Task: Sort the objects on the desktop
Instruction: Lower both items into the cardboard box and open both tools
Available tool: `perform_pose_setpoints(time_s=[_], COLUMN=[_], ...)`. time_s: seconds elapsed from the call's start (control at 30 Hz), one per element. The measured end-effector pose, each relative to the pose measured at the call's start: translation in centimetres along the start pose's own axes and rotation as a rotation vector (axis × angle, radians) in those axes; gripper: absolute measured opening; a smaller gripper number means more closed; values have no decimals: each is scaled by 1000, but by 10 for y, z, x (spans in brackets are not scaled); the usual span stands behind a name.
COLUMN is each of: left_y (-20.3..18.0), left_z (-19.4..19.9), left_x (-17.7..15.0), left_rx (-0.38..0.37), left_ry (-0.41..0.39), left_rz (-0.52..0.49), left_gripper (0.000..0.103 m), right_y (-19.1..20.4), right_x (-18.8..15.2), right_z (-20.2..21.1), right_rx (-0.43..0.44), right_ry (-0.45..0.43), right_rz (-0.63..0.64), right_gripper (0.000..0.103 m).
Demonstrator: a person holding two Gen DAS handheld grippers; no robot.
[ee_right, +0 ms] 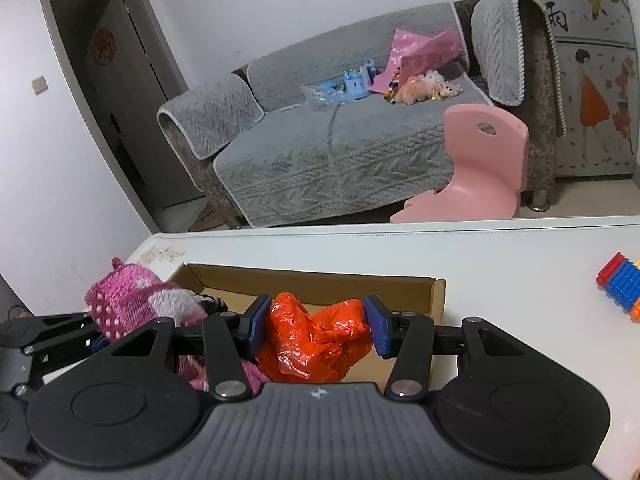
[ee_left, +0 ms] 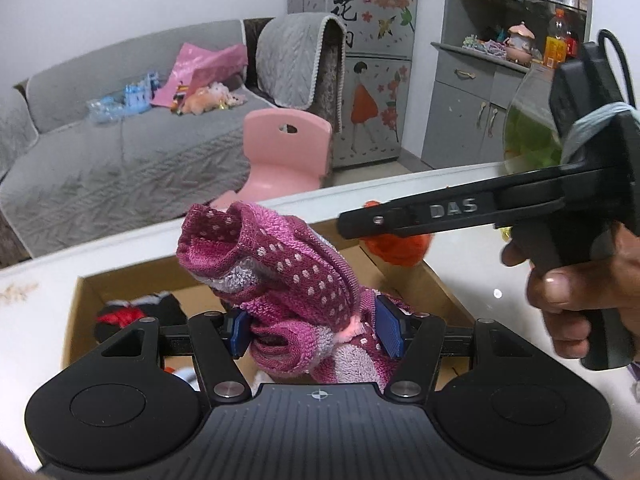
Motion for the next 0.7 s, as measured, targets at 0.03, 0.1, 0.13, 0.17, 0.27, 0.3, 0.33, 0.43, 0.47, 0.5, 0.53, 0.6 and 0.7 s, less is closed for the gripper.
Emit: perform_pose_setpoints(time_s=[0.03,0.1,0.13,0.17,0.27,0.3,0.33,0.43,0.47,0.5,0.53,0.6,0.7], left_y=[-1,-2,-3,-4,-5,-5,-4,-4,-5,-4,-4,-1,3], left_z=[-2,-6,-8,-10,-16,-16,-17,-18,-18,-18,-18,-19,-18], left_x=[-2,-6,-8,-10,-15,-15,-15,-14,-14,-15,-16,-17,-18], left_rx=[0,0,2,3,8,7,6,4,3,3,1,-10,-10], left_ry=[3,13,19,24,34,33,33,35,36,36,36,40,39], left_rz=[4,6,2,-4,-12,-9,-6,-8,-12,-13,-6,19,28], left_gripper=[67,67,67,67,67,67,67,68,69,71,72,77,81], right_y=[0,-1,-2,-3,-6,-6,-6,-6,-7,-7,-7,-9,-10], right_x=[-1,-3,-5,-6,-8,-9,-10,-12,-13,-13,-15,-16,-17], right_z=[-3,-8,-10,-13,-20,-22,-24,-28,-30,-32,-33,-35,-34], right_rx=[-2,-11,-19,-24,-47,-56,-65,-84,-89,-97,-103,-114,-122], right_ry=[5,18,24,29,45,51,58,72,77,81,86,88,84], right_rz=[2,6,10,11,22,27,34,44,48,56,61,60,54], right_gripper=[46,46,46,46,46,46,46,46,47,47,47,47,51])
Point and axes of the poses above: each gripper's, at about its wrist camera, not at the fingertips, and z roughly against the way its jaws point, y to its left, x to its top, the point moved 7 cm from there along -z, roughly the way its jaws point, and after that the axes turned 3 degrees about z, right-handed, at the moved point
